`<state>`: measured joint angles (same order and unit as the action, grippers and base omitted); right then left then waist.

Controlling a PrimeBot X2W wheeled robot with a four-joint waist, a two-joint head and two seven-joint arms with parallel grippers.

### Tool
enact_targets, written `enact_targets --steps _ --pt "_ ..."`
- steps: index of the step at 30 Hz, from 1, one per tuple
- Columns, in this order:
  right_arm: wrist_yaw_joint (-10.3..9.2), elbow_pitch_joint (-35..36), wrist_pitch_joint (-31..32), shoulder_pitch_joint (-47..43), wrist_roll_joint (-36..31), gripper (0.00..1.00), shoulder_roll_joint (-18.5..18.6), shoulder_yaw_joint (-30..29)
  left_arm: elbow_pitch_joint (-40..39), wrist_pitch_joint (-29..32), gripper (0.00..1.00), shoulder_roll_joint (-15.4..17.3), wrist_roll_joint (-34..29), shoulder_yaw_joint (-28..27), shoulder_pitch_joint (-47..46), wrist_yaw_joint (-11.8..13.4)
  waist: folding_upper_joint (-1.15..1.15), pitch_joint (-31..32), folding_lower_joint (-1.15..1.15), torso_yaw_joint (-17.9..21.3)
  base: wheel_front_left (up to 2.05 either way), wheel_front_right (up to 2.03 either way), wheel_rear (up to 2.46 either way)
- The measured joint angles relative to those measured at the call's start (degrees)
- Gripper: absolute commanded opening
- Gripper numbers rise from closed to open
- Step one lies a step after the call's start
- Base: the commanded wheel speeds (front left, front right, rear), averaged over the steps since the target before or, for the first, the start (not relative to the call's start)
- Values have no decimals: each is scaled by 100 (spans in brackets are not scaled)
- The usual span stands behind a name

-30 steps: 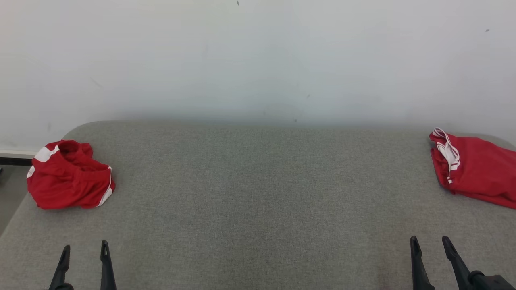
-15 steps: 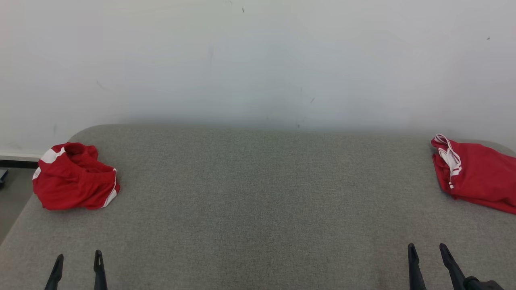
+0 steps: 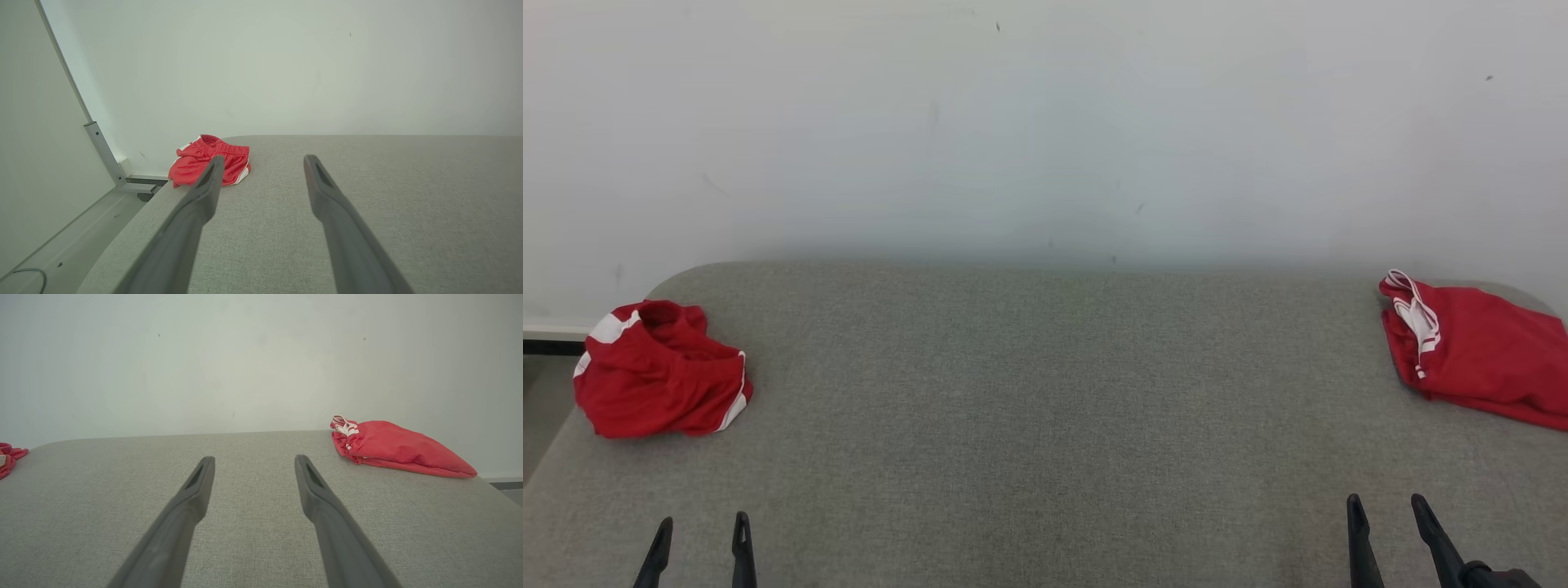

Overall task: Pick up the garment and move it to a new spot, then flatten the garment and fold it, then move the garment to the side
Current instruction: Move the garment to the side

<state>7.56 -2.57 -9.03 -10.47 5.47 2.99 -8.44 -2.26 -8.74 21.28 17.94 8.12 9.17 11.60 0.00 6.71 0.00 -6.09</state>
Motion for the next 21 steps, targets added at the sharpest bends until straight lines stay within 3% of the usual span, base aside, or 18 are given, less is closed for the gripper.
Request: enact_targets --steps 21 --pt "0 -21 52 -40 -15 100 -2 1 90 -24 100 41 87 69 -10 -2 0 53 0 83 0 0 0"
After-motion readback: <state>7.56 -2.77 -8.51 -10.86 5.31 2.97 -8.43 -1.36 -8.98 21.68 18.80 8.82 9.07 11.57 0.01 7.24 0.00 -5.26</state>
